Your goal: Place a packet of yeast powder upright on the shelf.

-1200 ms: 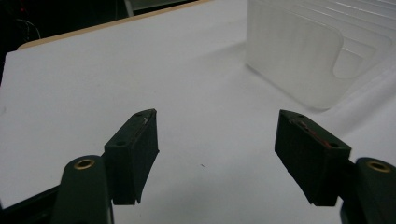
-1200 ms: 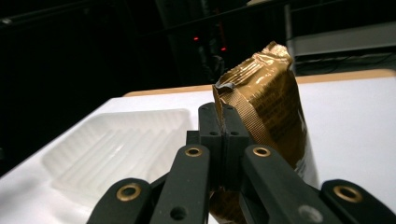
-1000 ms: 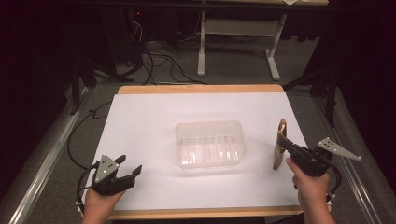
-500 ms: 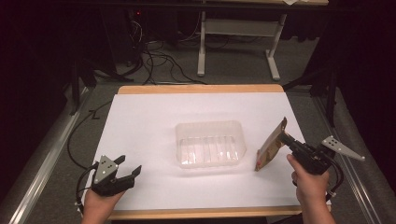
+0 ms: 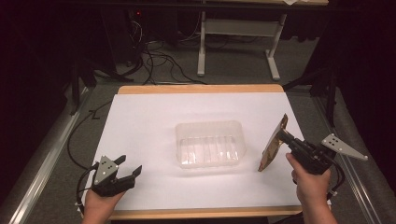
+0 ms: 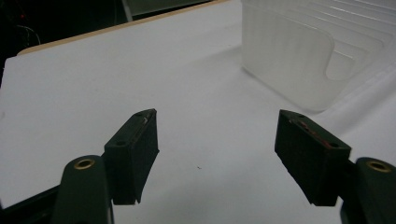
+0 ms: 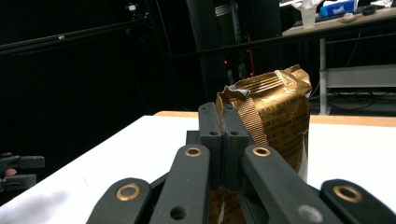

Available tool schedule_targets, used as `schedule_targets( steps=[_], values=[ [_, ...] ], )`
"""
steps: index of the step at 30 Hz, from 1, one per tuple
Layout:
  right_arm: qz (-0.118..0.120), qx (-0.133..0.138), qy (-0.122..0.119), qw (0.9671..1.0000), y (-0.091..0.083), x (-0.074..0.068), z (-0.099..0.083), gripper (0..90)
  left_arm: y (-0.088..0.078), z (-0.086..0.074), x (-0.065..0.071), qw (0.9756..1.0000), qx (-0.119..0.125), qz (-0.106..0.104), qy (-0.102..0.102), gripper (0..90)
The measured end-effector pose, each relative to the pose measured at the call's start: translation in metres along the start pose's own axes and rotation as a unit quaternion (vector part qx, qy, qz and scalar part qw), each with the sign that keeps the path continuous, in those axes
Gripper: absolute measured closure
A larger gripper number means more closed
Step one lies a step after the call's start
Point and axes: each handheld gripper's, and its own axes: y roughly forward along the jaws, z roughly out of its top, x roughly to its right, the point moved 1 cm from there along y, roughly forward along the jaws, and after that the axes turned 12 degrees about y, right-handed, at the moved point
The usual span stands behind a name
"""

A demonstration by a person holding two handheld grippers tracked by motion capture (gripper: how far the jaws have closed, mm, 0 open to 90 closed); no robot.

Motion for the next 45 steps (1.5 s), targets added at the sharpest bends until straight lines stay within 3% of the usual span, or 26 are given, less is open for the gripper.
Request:
schedule_targets(
  steps=[11,22,34,45],
  values=[
    [0.014,0.017,-0.021,0.9995,-0.004,-0.015,0.018,90.0,0.000,0.001,0.001,1.0000,0.004,-0.002,0.001,30.8],
    [0.036,0.034,-0.027,0.9984,-0.002,-0.031,0.031,90.0,-0.001,0.001,0.000,1.0000,0.005,-0.001,0.001,30.8],
    [0.069,0.034,-0.031,0.9965,0.016,-0.057,0.040,90.0,-0.002,0.001,0.000,1.0000,0.006,-0.003,0.001,30.8],
    [0.100,0.016,-0.032,0.9944,0.045,-0.082,0.038,90.0,-0.003,0.001,0.000,1.0000,0.007,-0.002,0.003,30.8]
  ],
)
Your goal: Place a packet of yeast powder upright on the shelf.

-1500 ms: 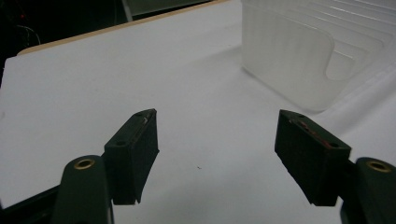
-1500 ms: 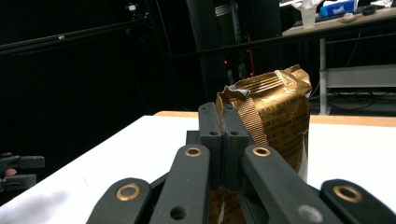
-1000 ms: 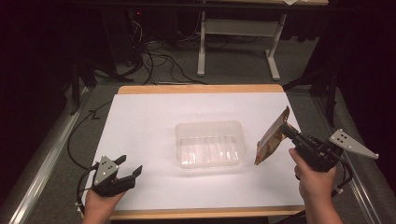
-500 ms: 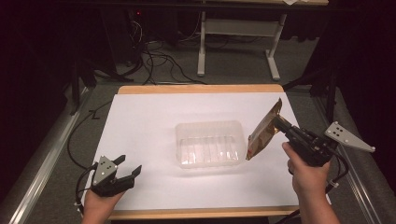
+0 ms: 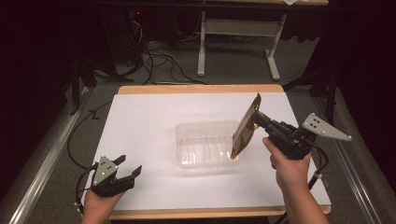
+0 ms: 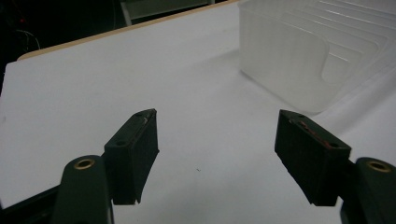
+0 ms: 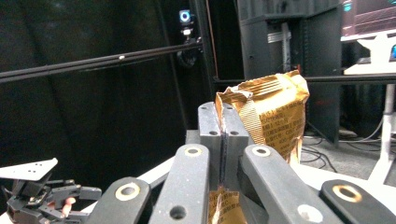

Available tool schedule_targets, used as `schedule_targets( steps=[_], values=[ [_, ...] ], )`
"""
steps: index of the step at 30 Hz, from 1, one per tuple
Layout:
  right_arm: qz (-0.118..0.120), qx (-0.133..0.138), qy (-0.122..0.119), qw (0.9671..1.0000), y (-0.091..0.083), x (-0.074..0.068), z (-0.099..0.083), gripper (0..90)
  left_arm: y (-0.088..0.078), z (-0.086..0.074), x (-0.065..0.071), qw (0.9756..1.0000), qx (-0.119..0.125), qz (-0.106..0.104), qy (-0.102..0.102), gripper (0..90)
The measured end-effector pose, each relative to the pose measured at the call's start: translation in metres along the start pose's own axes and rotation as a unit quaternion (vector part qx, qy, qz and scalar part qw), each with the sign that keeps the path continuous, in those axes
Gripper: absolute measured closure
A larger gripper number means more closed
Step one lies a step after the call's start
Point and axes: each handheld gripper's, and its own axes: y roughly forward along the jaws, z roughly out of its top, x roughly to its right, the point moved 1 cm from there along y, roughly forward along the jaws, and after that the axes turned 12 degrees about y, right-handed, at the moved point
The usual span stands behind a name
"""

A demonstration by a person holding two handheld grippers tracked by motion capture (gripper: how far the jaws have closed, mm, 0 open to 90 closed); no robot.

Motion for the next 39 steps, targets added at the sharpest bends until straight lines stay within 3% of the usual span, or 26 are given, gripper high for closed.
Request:
schedule_targets(
  steps=[19,39],
  values=[
    [0.019,-0.048,0.004,0.9986,0.058,-0.010,-0.026,90.0,-0.001,0.000,0.000,1.0000,0.002,-0.001,0.002,30.8],
    [-0.003,-0.085,0.000,0.9964,0.099,0.000,-0.037,90.0,-0.001,0.001,-0.001,1.0000,0.004,-0.004,0.005,30.8]
  ],
)
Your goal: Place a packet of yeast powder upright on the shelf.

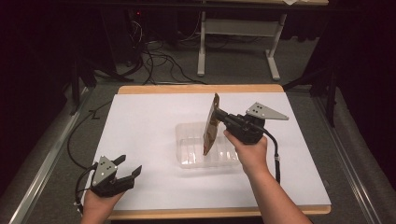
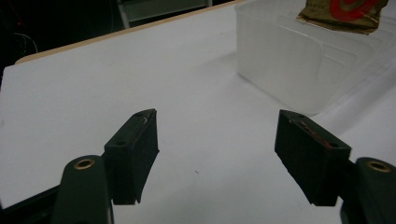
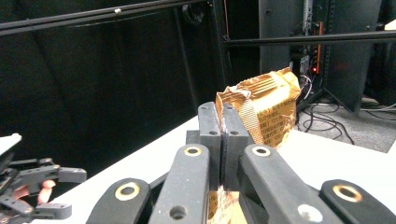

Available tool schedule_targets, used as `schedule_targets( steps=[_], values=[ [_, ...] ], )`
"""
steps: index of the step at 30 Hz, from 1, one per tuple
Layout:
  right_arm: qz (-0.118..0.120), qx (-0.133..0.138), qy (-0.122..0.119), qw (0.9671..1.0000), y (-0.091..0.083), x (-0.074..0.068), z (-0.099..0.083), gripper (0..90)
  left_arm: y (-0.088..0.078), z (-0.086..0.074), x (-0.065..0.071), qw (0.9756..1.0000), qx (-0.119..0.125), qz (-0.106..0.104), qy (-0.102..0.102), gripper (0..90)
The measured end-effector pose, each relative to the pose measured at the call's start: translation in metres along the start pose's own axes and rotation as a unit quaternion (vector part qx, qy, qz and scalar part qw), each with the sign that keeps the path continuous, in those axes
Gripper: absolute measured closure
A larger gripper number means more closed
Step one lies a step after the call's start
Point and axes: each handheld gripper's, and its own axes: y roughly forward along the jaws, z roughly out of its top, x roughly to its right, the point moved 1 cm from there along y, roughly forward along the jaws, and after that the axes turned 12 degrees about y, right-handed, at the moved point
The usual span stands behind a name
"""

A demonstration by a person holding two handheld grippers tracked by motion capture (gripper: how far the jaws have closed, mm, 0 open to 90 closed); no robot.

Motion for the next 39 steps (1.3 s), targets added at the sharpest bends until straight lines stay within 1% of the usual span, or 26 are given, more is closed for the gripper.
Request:
schedule_targets(
  steps=[4,8,9,14,18,28,39],
  values=[
    [-0.009,-0.006,-0.004,0.9999,0.009,0.002,0.001,90.0,0.000,0.000,0.000,1.0000,0.001,0.000,-0.002,30.8],
    [-0.014,-0.008,-0.004,0.9999,0.014,0.004,0.002,90.0,0.000,0.000,0.000,1.0000,0.001,0.001,-0.002,30.8],
    [-0.020,-0.010,-0.003,0.9997,0.017,0.006,0.001,90.0,0.000,0.000,0.000,1.0000,0.000,0.000,0.001,30.8],
    [-0.027,-0.021,-0.010,0.9994,0.022,0.006,-0.005,90.0,-0.001,0.000,0.000,1.0000,-0.001,0.000,0.003,30.9],
    [-0.028,-0.024,-0.009,0.9993,0.024,0.006,-0.008,90.0,-0.001,0.000,0.000,1.0000,-0.001,0.001,0.002,30.8],
    [-0.035,-0.036,-0.003,0.9987,0.025,0.012,-0.023,90.0,-0.002,-0.001,0.000,1.0000,-0.001,0.001,0.002,30.8],
    [-0.034,-0.051,0.001,0.9981,0.024,0.015,-0.042,90.0,-0.001,-0.001,0.000,1.0000,-0.002,0.002,0.003,30.8]
  ],
)
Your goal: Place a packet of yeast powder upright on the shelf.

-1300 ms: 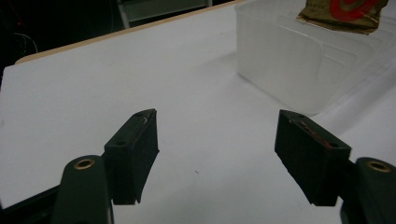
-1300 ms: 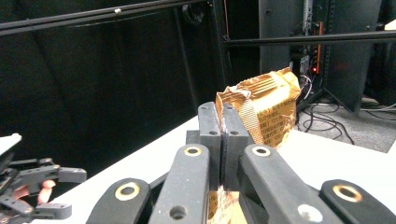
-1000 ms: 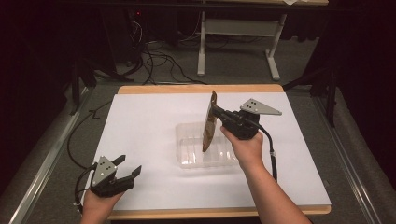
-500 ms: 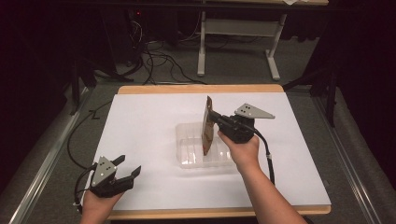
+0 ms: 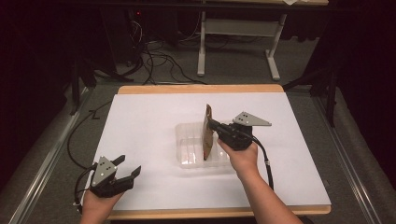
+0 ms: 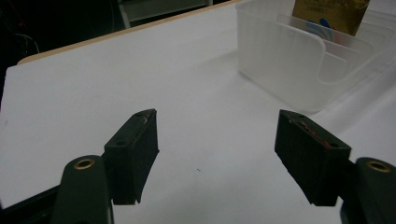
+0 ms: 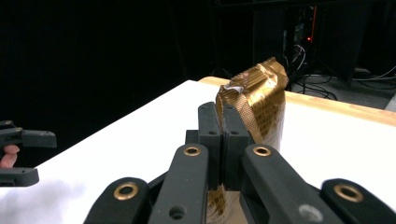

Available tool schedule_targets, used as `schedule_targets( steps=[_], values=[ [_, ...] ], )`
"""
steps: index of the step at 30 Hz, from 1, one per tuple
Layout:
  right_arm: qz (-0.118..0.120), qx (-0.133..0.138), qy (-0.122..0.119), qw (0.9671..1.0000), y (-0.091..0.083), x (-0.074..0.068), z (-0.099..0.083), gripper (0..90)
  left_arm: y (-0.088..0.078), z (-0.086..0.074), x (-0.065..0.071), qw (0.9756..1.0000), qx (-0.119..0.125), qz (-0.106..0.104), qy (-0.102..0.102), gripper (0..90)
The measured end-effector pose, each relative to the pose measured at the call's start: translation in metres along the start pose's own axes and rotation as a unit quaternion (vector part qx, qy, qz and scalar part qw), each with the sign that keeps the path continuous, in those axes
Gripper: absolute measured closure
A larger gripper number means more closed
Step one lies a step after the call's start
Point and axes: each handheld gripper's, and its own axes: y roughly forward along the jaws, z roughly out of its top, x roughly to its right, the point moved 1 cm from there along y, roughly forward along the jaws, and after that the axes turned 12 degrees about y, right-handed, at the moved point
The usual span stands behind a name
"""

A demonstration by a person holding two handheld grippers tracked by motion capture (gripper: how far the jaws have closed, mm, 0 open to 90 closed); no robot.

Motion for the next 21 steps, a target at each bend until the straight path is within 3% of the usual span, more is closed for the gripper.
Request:
schedule_targets(
  steps=[14,18,19,21],
  values=[
    [0.001,-0.001,-0.001,1.0000,-0.0027,-0.0001,-0.0042,88.4,0.0000,-0.0001,-0.0004,1.0000,0.001,0.001,-0.001,30.8],
    [0.004,-0.002,-0.006,1.0000,-0.0024,-0.0012,-0.0031,81.4,-0.0001,-0.0001,-0.0005,1.0000,0.001,0.001,-0.001,30.8],
    [0.006,0.000,-0.006,1.0000,-0.0026,-0.0028,-0.0017,73.8,0.0000,-0.0002,-0.0007,1.0000,0.001,0.001,-0.001,30.8],
    [0.005,0.001,-0.005,1.0000,-0.0027,-0.0035,-0.0011,70.5,0.0000,-0.0002,-0.0007,1.0000,0.001,0.001,-0.001,30.8]
  ],
)
